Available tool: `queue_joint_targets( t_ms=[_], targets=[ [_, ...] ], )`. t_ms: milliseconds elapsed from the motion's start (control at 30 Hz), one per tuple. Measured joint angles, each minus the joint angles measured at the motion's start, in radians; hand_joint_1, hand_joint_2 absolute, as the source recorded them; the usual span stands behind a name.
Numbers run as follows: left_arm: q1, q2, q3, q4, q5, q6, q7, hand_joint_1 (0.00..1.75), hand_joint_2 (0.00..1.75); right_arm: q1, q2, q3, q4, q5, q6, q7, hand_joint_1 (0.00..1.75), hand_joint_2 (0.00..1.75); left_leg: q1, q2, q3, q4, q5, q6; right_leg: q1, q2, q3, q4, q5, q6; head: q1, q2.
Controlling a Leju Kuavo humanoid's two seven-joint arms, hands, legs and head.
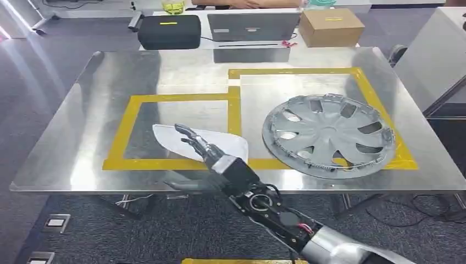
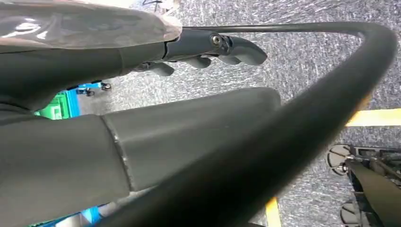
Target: Take the parts from the cabinet and place them on the table.
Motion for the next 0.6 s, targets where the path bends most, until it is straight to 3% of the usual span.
queue_joint_targets(
  t_ms=[167, 200, 300, 500, 600],
  targets=[
    [0.000, 0.000, 0.000, 0.000, 0.003, 0.004, 0.004, 0.00, 0.00, 0.098, -0.059, -0.068, -0.215, -0.037, 0.067, 0.000, 0.00, 1.75, 0.000, 0.001, 0.000, 0.000, 0.000, 0.000, 0.000, 0.000, 0.000, 0.000, 0.000, 0.000, 0.000, 0.000],
    [0.000, 0.000, 0.000, 0.000, 0.006, 0.006, 0.007, 0.00, 0.00, 0.119, -0.069, -0.080, -0.256, -0.075, 0.111, -0.005, 0.00, 0.00, 0.000, 0.001, 0.001, 0.000, 0.000, 0.000, 0.000, 0.000, 0.000, -0.001, 0.000, 0.000, -0.001, 0.000],
    [0.000, 0.000, 0.000, 0.000, 0.007, 0.013, 0.014, 0.00, 0.00, 0.181, -0.098, -0.114, -0.359, -0.160, 0.196, -0.017, 0.00, 0.00, 0.000, 0.000, 0.001, 0.000, 0.000, 0.000, 0.000, 0.000, 0.001, -0.001, 0.000, 0.000, -0.002, 0.000],
    [0.000, 0.003, 0.000, 0.000, -0.003, 0.013, 0.014, 0.00, 0.00, 0.261, -0.146, -0.174, -0.504, -0.175, 0.206, -0.032, 0.00, 0.00, -0.001, 0.001, 0.000, 0.007, -0.005, 0.006, -0.002, 0.000, 0.003, -0.002, -0.001, 0.002, -0.003, 0.000],
    [-0.001, 0.003, 0.000, 0.000, -0.004, 0.013, 0.014, 0.00, 0.00, 0.277, -0.159, -0.193, -0.545, -0.179, 0.209, -0.034, 0.00, 0.00, -0.002, 0.001, -0.001, 0.013, -0.009, 0.011, -0.002, 0.000, 0.005, -0.002, -0.001, 0.008, -0.004, 0.000]
  ],
)
